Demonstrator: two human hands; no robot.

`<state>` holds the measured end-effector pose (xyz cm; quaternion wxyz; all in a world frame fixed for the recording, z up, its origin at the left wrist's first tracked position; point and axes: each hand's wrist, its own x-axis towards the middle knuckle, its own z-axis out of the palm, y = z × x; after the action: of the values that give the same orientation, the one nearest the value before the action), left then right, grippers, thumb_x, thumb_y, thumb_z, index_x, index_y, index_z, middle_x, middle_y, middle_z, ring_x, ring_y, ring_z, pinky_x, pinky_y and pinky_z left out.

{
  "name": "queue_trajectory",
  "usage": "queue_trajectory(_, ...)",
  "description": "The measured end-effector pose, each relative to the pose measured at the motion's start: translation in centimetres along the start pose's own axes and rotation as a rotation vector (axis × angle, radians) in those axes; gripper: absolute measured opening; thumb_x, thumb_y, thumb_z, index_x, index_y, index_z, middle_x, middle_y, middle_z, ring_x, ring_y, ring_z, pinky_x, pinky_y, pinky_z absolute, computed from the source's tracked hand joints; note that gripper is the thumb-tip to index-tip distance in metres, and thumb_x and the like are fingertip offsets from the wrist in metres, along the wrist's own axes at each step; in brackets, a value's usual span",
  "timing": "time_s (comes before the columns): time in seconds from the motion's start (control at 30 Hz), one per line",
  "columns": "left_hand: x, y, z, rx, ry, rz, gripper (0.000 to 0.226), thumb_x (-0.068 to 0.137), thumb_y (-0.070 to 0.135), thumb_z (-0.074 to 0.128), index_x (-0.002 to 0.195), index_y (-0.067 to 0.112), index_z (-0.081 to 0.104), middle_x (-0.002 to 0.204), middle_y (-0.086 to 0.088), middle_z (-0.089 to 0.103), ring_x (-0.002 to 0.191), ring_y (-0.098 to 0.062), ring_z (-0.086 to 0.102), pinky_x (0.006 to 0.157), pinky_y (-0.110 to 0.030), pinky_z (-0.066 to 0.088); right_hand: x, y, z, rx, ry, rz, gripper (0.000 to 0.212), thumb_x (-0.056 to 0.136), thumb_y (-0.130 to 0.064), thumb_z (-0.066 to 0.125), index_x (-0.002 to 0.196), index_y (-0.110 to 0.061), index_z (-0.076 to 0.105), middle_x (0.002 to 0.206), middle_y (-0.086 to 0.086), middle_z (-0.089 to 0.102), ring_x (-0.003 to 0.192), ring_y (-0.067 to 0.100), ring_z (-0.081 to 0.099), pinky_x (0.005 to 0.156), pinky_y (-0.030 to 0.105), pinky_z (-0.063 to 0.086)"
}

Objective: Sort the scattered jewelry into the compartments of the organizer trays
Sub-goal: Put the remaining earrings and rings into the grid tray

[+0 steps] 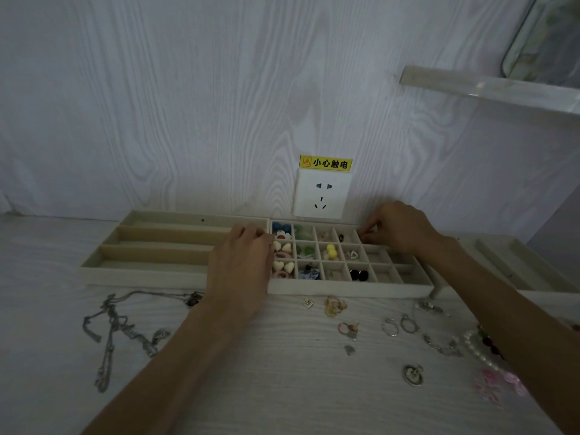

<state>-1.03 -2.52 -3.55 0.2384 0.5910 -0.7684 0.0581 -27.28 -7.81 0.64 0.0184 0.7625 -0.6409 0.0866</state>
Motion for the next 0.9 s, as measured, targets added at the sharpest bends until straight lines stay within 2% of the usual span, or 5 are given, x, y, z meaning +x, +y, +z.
queue_trajectory(0.37, 0.0, -0.1, 0.0, 0.004, -0.007, 0.016, 0.031, 0.1, 0.025, 0.038, 0.121, 0.019, 0.06, 0.12, 0.002, 0.056, 0.112, -0.019, 0.046, 0.076, -0.031, 0.044, -0.5, 0.6, -0.4, 0.008, -0.015, 0.03, 0.019, 0.084, -0.036, 0.067, 0.1, -0.029, 0.074, 0.067, -0.018, 0.049, 0.073, 0.007, 0.051, 0.058, 0.022, 0.033)
queue_trajectory(0.6, -0.1, 0.1, -0.2, -0.013, 0.013, 0.033, 0.03, 0.099, 0.023, 0.04, 0.12, 0.017, 0.062, 0.118, -0.001, 0.059, 0.109, -0.022, 0.049, 0.074, -0.034, 0.044, -6.0, -1.1, -4.5, 0.246, 0.229, -0.045, 0.013, 0.077, -0.039, 0.071, 0.089, -0.032, 0.073, 0.06, -0.009, 0.06, 0.054, 0.003, 0.053, 0.055, 0.021, 0.039)
queue_trajectory(0.67, -0.1, 0.1, -0.3, -0.021, 0.017, 0.042, 0.03, 0.099, 0.022, 0.041, 0.119, 0.015, 0.063, 0.117, -0.003, 0.06, 0.109, -0.024, 0.049, 0.073, -0.036, 0.044, -8.4, -2.4, -4.8, 0.325, 0.142, -0.132, 0.011, 0.074, -0.037, 0.073, 0.085, -0.034, 0.074, 0.057, -0.012, 0.06, 0.053, 0.004, 0.053, 0.055, 0.019, 0.039)
queue_trajectory(0.77, -0.2, 0.0, -0.1, -0.024, 0.018, 0.045, 0.029, 0.098, 0.021, 0.044, 0.119, 0.014, 0.063, 0.117, -0.004, 0.062, 0.108, -0.025, 0.05, 0.072, -0.037, 0.045, -11.0, -3.9, -3.5, 0.373, -0.134, -0.247, 0.011, 0.075, -0.037, 0.072, 0.085, -0.036, 0.074, 0.062, -0.02, 0.062, 0.058, 0.001, 0.056, 0.052, 0.012, 0.04)
queue_trajectory(0.9, -0.4, 0.1, -0.7, -0.08, 0.128, 0.13, 0.021, 0.089, 0.014, 0.06, 0.108, 0.015, 0.069, 0.101, -0.005, 0.068, 0.093, -0.027, 0.058, 0.066, -0.034, 0.046, -12.0, -3.7, -0.6, 0.382, -0.117, -0.219, 0.016, 0.08, -0.032, 0.071, 0.095, -0.039, 0.072, 0.066, -0.021, 0.059, 0.065, -0.003, 0.055, 0.057, 0.01, 0.041)
